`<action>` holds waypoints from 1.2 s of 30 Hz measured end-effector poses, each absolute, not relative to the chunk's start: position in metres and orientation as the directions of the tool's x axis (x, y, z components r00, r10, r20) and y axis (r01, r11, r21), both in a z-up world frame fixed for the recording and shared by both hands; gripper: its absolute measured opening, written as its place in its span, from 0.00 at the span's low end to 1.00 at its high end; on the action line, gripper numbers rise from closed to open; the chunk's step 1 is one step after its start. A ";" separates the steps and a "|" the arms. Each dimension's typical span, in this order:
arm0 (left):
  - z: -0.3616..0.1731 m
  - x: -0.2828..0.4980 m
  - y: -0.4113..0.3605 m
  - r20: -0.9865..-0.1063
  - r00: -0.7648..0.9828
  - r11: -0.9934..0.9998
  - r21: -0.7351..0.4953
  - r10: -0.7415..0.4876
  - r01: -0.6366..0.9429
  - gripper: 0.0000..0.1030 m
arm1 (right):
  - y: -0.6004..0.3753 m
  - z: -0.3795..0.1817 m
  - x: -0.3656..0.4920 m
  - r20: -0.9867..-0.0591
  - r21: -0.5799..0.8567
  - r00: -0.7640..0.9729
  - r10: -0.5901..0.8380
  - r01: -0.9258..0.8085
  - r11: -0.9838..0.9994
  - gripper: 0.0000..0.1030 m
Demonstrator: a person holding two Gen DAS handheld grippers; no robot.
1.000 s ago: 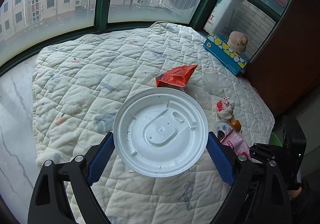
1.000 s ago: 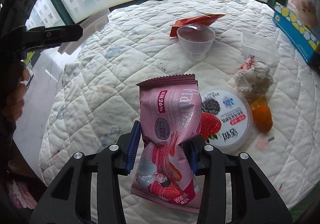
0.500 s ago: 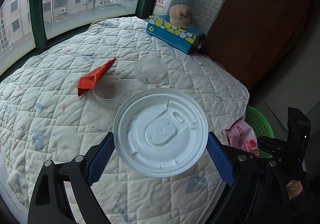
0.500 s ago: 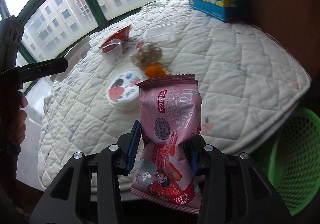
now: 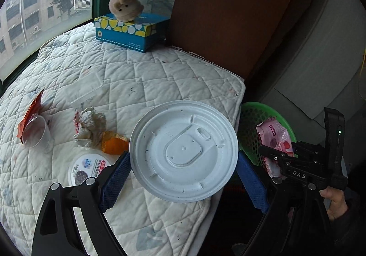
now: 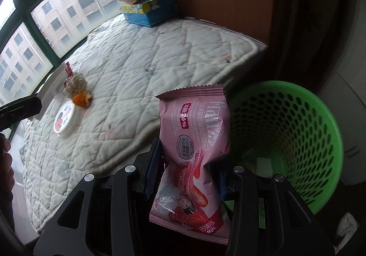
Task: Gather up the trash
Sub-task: 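Carry plate and pink wrapper to the green wastebasket while the right gripper opens to drop the wrapper, then open the left gripper over the wastebasket to drop the white plate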
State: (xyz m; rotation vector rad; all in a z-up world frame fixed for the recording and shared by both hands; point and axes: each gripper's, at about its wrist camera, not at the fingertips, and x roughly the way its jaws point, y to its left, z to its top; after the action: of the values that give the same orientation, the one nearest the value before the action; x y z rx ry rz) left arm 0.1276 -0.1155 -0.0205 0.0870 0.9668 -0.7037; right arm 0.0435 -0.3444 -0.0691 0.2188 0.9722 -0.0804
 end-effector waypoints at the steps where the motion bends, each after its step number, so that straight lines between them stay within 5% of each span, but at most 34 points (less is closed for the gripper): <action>1: -0.020 0.126 -0.123 -0.779 0.362 0.771 -0.231 -0.512 0.593 0.85 | -0.353 -0.070 0.042 -0.828 0.143 0.560 0.015 0.186 0.972 0.41; 12: -0.019 0.118 -0.194 -0.793 0.319 0.715 -0.198 -0.520 0.671 0.85 | -0.441 -0.084 0.024 -0.853 0.097 0.508 -0.120 0.381 0.919 0.46; 18: -0.024 0.110 -0.234 -0.804 0.287 0.675 -0.183 -0.521 0.714 0.85 | -0.474 -0.080 0.009 -0.844 0.094 0.509 -0.167 0.447 0.889 0.67; 36: -0.072 0.074 -0.330 -0.861 0.193 0.580 -0.137 -0.471 0.803 0.85 | -0.492 -0.041 -0.056 -0.774 0.166 0.599 -0.207 0.507 0.846 0.70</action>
State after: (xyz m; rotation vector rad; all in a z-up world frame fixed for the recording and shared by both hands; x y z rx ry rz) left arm 0.0740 -0.3304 -0.0723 0.3828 1.0340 -0.9248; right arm -0.0558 -0.4921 -0.0411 0.3928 0.8323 -0.4260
